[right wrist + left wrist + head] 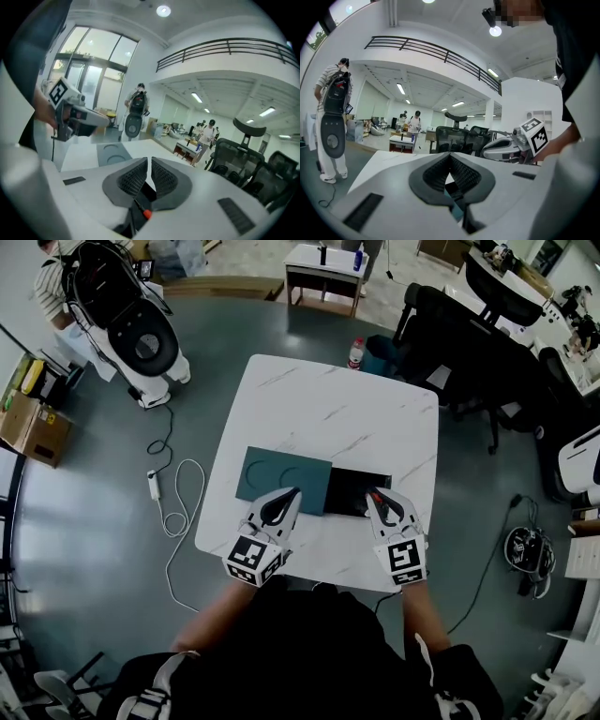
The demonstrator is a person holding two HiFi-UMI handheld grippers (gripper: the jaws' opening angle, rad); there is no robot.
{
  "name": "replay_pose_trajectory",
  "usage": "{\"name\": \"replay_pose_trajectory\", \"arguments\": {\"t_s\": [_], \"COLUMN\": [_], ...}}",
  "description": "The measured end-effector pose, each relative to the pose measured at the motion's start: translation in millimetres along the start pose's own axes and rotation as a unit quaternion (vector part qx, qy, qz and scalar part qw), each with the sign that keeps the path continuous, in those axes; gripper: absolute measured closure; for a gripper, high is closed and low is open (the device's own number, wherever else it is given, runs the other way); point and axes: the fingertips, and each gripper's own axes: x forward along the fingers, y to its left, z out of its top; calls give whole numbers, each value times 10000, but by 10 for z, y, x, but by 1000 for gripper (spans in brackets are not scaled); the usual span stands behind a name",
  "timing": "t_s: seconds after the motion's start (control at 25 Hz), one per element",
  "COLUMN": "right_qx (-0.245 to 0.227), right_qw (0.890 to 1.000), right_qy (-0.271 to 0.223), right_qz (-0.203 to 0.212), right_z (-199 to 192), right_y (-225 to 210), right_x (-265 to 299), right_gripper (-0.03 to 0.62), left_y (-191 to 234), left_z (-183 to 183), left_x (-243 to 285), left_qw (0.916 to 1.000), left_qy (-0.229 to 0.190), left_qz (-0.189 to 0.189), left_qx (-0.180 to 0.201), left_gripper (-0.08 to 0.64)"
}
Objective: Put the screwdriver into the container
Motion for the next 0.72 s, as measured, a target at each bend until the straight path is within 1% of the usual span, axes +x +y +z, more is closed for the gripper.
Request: {"name": "replay_pose_trajectory", "arguments": {"t_s": [0.08,0.16,0.28,0.4,0.56,0.72], "right_qx": [309,591,949,1157,1298,1320], "right_qw": [9983,9943,9856,9764,9689,9682], "right_qy": [-409,-742,-1150,-1489,-1717,-1691], "right_qz": [-263,-493,-798,-1052,-1223,-1290], "right_z": [182,319,462,591,714,719], "right_y": [-47,-105,-182,-236,-293,-286], "right_x": [-142,-269,-438,-569,-667,-664], "right_gripper": [552,561,568,569,569,569], "left_y": [-30,-8,22,53,185,230], "left_z": [140,277,395,462,557,586], "left_x": [33,50,52,27,-27,-55], "left_qw": [9998,9994,9989,9983,9973,9968], "left_qy": [-164,-315,-426,-475,-555,-546], "left_qz": [-12,41,69,130,347,392], "left_qx": [77,107,179,297,346,440], "left_gripper": [554,554,554,554,554,555]}}
